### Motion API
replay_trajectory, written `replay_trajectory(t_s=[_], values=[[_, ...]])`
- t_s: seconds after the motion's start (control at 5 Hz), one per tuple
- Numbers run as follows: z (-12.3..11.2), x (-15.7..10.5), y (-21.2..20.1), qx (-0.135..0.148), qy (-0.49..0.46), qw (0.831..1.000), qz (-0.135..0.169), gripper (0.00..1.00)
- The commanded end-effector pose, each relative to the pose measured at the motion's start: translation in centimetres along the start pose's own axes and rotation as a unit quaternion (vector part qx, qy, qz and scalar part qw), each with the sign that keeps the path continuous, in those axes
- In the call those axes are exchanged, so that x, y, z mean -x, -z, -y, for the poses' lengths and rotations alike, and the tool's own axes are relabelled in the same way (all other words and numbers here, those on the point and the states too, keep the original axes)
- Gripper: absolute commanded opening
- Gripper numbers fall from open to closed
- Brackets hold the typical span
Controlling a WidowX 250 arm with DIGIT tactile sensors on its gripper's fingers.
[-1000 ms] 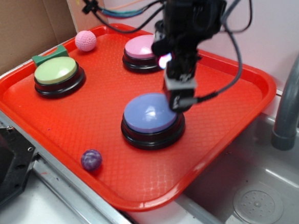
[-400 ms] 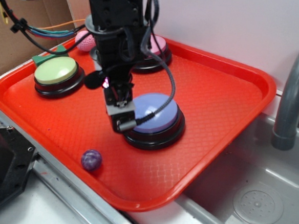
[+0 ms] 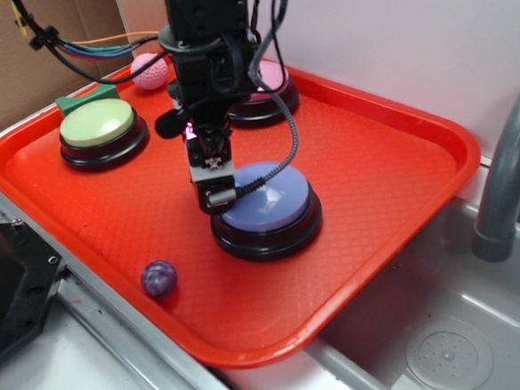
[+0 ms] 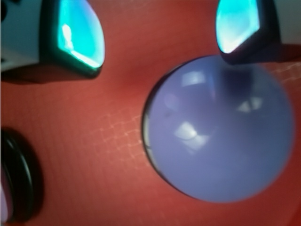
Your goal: Push the purple button.
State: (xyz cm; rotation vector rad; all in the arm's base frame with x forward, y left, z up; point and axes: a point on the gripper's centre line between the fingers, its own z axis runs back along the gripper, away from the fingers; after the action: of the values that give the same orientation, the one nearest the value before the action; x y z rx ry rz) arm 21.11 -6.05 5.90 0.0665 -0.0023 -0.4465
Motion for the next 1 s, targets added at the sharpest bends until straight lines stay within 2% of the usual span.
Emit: replay_trajectory(t_s=[0.0, 0.2, 0.4, 0.8], values=[[0.1, -1.1, -0.6, -0.002, 0.002, 1.000, 0.019, 1.00], [0.1, -1.1, -0.6, -0.002, 0.002, 1.000, 0.019, 1.00], [1.4, -3.7, 0.8, 0.007, 0.014, 1.000, 0.010, 1.00], [2.5, -4.5, 3.7, 0.043, 0.012, 0.999, -0.013, 1.00]])
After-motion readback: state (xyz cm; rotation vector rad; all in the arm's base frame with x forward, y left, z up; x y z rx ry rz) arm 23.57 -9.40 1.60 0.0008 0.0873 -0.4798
